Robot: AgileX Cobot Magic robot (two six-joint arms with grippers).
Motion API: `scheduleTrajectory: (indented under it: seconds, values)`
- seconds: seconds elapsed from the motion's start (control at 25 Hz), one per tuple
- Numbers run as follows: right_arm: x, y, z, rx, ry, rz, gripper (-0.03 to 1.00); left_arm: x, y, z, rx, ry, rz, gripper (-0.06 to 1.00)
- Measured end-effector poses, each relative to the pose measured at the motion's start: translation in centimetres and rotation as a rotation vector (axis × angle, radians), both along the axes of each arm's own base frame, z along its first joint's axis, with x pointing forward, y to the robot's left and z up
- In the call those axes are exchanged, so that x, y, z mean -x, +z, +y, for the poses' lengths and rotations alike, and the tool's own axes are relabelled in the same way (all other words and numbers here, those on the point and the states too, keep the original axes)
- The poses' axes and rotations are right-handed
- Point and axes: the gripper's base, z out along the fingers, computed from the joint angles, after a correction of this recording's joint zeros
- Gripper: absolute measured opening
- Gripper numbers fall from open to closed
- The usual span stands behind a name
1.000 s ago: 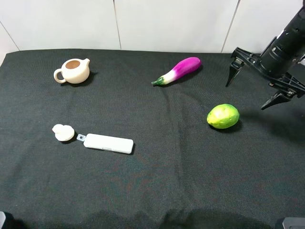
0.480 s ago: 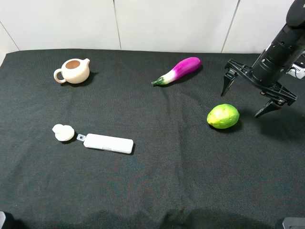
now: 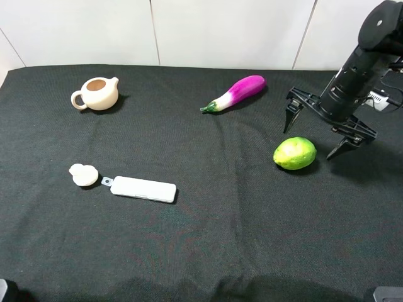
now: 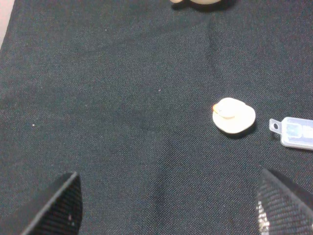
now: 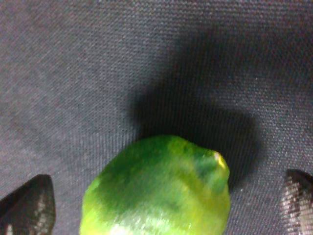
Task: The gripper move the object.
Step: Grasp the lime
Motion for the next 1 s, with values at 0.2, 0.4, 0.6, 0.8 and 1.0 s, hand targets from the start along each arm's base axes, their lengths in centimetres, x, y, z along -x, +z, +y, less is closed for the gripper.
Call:
scheduleTrajectory:
  seconds: [0.2,0.4,0.6,0.8,1.0]
  values:
    - [0.0,-0.7,0.1,-0.01,-0.012,0.028,0.69,0.0,0.0,0.0,0.0,0.0,-0.001,0.76]
    - [0.1,-0.8,0.7,-0.012,0.002,0.032,0.69,0.0,0.0,0.0,0.0,0.0,-0.002,0.76]
    - [0.2,-0.8,0.8,-0.018,0.0,0.04,0.69,0.0,0.0,0.0,0.0,0.0,-0.002,0.76]
    - [0.4,-0.7,0.8,-0.02,0.002,0.057,0.69,0.0,0.0,0.0,0.0,0.0,-0.002,0.76]
    - [0.5,-0.7,1.5,-0.021,0.02,0.057,0.69,0.0,0.0,0.0,0.0,0.0,-0.002,0.76]
